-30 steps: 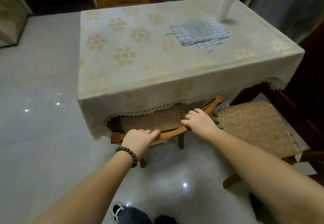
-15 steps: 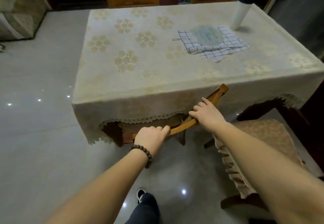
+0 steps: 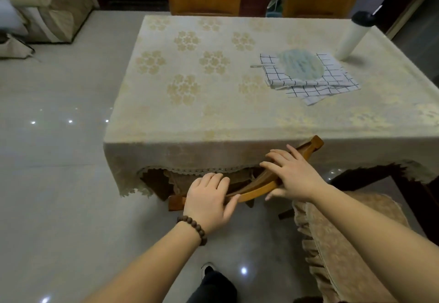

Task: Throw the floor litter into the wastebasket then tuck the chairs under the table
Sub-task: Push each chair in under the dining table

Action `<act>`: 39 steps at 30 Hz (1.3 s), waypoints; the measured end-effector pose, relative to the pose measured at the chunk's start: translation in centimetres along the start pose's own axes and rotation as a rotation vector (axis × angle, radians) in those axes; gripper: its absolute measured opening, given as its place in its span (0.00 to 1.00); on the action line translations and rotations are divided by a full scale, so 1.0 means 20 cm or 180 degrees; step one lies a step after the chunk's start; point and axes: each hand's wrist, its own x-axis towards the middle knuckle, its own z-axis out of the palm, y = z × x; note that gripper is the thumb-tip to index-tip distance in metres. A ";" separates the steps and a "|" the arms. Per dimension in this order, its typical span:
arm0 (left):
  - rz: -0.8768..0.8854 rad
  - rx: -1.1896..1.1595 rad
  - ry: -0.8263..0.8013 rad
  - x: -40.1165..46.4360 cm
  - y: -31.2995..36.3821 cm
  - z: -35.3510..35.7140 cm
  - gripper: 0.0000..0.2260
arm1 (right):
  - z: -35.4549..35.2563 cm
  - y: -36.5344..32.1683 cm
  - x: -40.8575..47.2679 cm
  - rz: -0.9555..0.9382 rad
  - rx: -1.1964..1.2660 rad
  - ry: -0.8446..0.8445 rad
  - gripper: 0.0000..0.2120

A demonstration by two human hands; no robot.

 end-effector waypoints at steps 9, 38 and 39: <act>-0.1366 0.0568 -0.0427 -0.03 0.07 0.02 0.33 | 0.01 0.10 0.06 -0.0352 -0.0405 -0.0199 0.44; -0.0487 0.0864 -0.0840 0.30 -0.82 -0.09 0.37 | -0.06 -0.41 0.43 0.0528 0.0272 0.0032 0.38; -0.0463 0.0868 -0.0906 0.28 -0.81 -0.10 0.37 | -0.06 -0.40 0.42 0.0492 0.0278 0.0058 0.37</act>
